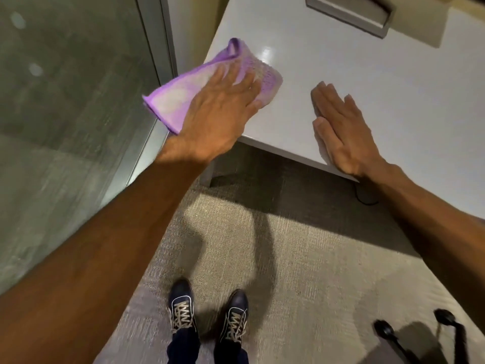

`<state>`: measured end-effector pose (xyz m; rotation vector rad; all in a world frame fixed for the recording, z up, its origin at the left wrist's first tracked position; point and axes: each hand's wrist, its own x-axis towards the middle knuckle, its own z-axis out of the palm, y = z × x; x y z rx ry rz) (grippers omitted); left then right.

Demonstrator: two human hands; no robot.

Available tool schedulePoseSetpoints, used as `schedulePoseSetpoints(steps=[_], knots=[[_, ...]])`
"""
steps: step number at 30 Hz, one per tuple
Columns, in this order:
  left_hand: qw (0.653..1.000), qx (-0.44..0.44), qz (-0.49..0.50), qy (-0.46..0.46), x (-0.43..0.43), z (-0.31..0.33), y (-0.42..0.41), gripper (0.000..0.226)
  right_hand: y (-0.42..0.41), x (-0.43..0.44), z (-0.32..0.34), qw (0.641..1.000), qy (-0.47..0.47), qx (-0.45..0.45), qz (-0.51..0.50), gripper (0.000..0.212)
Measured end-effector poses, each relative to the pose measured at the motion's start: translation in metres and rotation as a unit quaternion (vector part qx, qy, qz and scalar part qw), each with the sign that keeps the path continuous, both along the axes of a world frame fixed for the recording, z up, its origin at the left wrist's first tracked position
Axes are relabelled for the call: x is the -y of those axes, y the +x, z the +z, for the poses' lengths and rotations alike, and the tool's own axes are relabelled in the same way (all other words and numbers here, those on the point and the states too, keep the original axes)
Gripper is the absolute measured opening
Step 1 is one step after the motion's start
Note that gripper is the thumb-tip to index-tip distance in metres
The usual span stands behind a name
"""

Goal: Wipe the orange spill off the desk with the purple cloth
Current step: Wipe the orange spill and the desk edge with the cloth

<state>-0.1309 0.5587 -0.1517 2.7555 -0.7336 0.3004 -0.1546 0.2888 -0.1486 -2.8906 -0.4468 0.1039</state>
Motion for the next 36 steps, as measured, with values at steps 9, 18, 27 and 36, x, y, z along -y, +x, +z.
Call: schedulePoseSetpoints(steps=[9,18,27,36], knots=[[0.984,-0.094,-0.152,-0.018,0.046,-0.019,-0.075,0.056,-0.008,0.009,-0.005,0.988,0.137,0.061,-0.035,0.057],[1.0,-0.018,0.017,-0.007,-0.001,-0.01,-0.035,0.049,-0.013,0.006,0.001,0.989,0.135,0.025,-0.047,0.064],[0.983,-0.048,0.177,0.002,0.091,-0.03,-0.065,0.065,-0.009,0.007,0.004,0.995,0.096,0.027,-0.004,0.061],[0.993,0.048,-0.056,0.09,0.063,-0.041,-0.065,0.063,-0.009,0.009,0.004,0.996,0.092,0.021,-0.002,0.056]])
